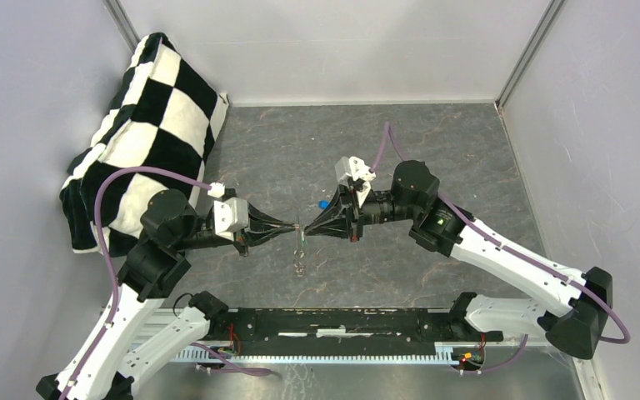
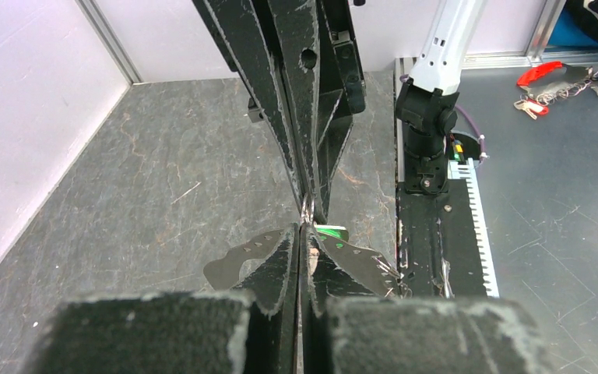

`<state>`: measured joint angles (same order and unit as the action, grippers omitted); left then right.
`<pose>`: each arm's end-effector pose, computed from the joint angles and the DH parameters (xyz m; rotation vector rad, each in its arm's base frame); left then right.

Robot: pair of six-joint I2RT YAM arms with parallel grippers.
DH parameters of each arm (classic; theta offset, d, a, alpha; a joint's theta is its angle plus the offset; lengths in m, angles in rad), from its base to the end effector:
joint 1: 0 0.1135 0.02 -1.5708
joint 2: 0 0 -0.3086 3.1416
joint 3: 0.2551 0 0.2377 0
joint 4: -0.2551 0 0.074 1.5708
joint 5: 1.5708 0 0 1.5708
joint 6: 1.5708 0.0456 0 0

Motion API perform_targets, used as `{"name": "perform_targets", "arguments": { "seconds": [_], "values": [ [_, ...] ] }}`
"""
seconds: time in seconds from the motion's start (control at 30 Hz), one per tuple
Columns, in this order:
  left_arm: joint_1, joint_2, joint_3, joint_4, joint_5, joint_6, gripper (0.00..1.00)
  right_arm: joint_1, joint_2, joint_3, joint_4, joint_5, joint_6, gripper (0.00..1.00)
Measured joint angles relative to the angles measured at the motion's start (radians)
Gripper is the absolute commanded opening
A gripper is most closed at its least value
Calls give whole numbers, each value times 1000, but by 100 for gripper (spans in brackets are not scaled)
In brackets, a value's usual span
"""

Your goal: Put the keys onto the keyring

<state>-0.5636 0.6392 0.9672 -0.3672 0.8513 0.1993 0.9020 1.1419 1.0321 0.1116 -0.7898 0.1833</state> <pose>0.0448 -0.0689 0.4244 1.1987 1.1817 -0.9567 0.1190 0.2029 0.4288 -1.2142 1.2906 1.4296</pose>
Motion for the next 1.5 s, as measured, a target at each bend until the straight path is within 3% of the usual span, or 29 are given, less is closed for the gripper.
{"name": "perform_targets", "arguments": {
  "seconds": [0.17, 0.27, 0.37, 0.57, 1.07, 1.5],
  "values": [
    [0, 2, 1, -3, 1, 0, 2, 0, 22, 0, 4, -11, 17, 6],
    [0, 2, 1, -3, 6, 0, 2, 0, 25, 0, 8, -22, 26, 17],
    [0, 1, 2, 0, 13, 0, 2, -1, 26, 0, 1, -24, 28, 39],
    [0, 1, 2, -1, 16, 0, 2, -2, 16, 44, -97, 5, -57, 52],
    [0, 0, 2, -1, 20, 0, 2, -6, 16, 86, -40, 2, -108, 47],
    [0, 0, 2, -1, 20, 0, 2, 11, 47, 86, 16, -22, -83, 33]
  ]
}}
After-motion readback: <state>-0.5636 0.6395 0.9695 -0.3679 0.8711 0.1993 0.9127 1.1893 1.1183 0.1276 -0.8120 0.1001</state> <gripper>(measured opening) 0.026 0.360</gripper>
